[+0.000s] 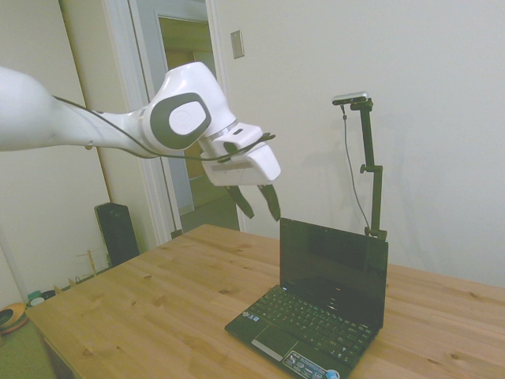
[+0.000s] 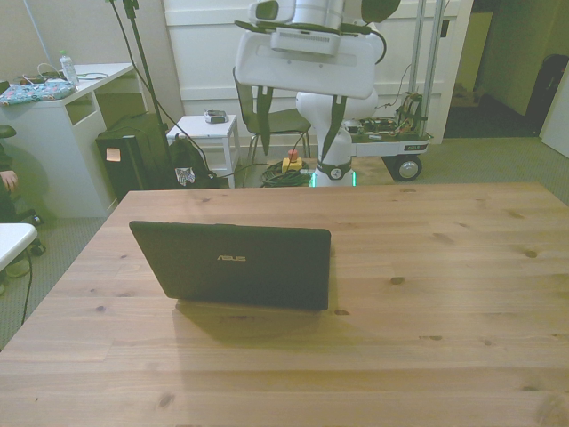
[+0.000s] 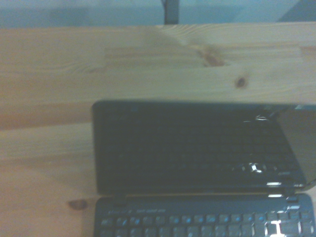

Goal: Close the laptop

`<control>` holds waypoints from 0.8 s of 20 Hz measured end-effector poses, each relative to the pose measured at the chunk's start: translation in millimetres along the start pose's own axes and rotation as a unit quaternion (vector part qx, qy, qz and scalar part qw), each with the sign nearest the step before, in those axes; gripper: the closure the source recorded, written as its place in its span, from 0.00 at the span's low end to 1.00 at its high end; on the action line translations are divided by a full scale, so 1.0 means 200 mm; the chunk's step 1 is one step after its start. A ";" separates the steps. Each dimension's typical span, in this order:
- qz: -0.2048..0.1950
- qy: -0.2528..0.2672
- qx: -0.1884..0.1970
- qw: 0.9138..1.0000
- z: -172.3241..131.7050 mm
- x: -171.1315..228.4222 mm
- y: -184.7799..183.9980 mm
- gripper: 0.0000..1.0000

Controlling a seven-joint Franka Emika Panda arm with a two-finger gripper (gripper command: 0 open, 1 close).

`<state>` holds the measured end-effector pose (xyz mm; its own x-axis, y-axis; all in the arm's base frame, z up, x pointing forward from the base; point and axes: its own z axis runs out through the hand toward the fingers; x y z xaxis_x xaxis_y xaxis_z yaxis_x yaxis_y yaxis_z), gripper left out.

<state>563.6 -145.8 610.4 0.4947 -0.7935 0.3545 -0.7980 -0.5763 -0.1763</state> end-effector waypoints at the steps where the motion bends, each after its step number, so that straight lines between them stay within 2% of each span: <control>1: 0.006 0.005 0.000 1.000 0.00 0.07 -0.01 0.00; 7: 0.028 0.009 0.016 0.999 0.12 0.38 -0.09 0.00; 12: 0.044 -0.005 0.028 0.999 0.38 0.57 -0.12 0.00; 13: 0.045 -0.008 0.030 0.999 0.42 0.59 -0.13 1.00; 16: 0.046 -0.025 0.029 0.998 0.56 0.61 -0.17 1.00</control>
<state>689.4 -246.1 556.6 0.4379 -0.8518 0.2876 -0.8207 -0.5093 -0.2589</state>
